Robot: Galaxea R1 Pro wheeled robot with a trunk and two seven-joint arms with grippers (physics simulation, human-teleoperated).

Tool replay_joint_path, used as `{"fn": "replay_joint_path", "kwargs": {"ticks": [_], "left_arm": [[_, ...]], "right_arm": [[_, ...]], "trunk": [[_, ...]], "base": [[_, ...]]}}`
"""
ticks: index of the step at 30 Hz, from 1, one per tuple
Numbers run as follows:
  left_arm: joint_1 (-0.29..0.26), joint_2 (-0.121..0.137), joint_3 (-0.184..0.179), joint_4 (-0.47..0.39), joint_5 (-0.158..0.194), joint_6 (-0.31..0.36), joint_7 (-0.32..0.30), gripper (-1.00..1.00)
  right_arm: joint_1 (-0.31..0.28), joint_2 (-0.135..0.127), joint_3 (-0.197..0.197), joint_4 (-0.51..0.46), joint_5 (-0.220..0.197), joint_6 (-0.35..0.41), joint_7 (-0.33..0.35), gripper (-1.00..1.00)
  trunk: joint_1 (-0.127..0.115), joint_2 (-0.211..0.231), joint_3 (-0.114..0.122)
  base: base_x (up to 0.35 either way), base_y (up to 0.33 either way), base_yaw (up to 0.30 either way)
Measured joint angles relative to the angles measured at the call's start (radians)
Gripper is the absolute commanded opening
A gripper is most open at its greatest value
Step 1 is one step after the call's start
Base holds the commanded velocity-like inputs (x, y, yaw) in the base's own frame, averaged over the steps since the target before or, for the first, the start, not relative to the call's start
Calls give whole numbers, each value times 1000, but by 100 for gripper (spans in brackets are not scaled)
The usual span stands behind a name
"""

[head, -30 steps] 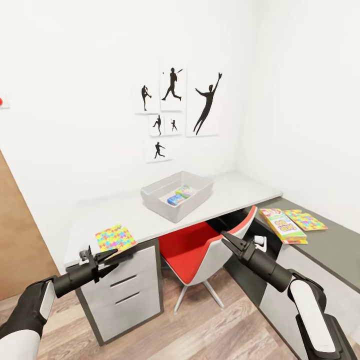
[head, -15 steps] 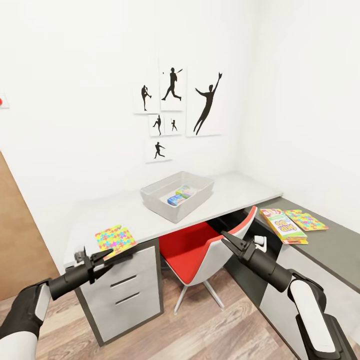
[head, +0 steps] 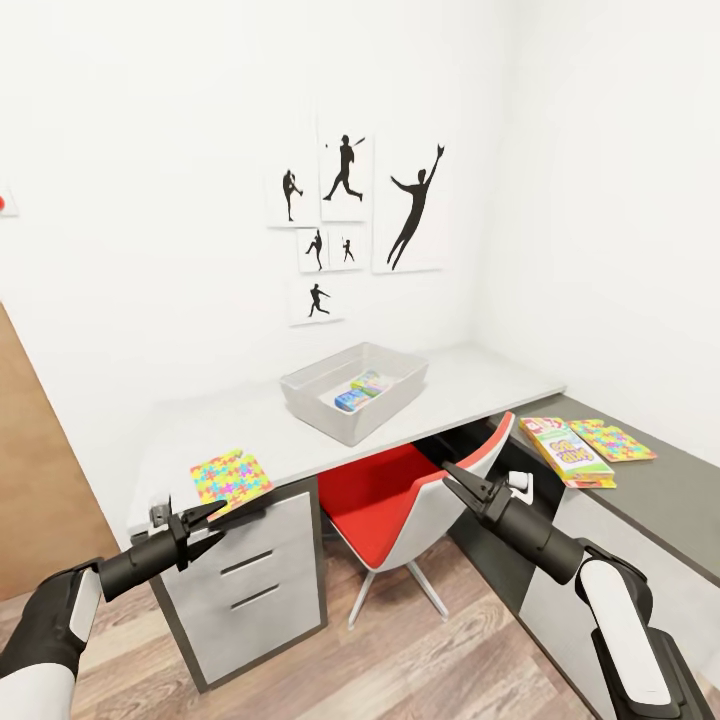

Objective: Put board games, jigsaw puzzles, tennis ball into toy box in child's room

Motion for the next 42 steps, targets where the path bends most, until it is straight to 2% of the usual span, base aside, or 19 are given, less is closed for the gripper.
{"fn": "replay_joint_path", "kwargs": {"ticks": [7, 18, 27, 42], "left_arm": [[0, 0, 0, 0, 0, 0, 0, 100], [0, 4, 1, 0, 1, 3, -1, 100], [0, 4, 2, 0, 1, 4, -2, 100], [0, 9, 8, 0, 3, 5, -11, 100]], "right_arm": [[0, -1, 0, 0, 0, 0, 2, 100], [0, 0, -1, -1, 0, 0, 4, 100], [0, 0, -2, -1, 1, 0, 0, 100], [0, 0, -2, -1, 2, 0, -1, 100]], "trunk": [[27, -49, -22], [27, -49, -22], [61, -112, -50], [61, -112, -50]], "base": [[0, 0, 0], [0, 0, 0], [0, 0, 0], [11, 8, 0]]}}
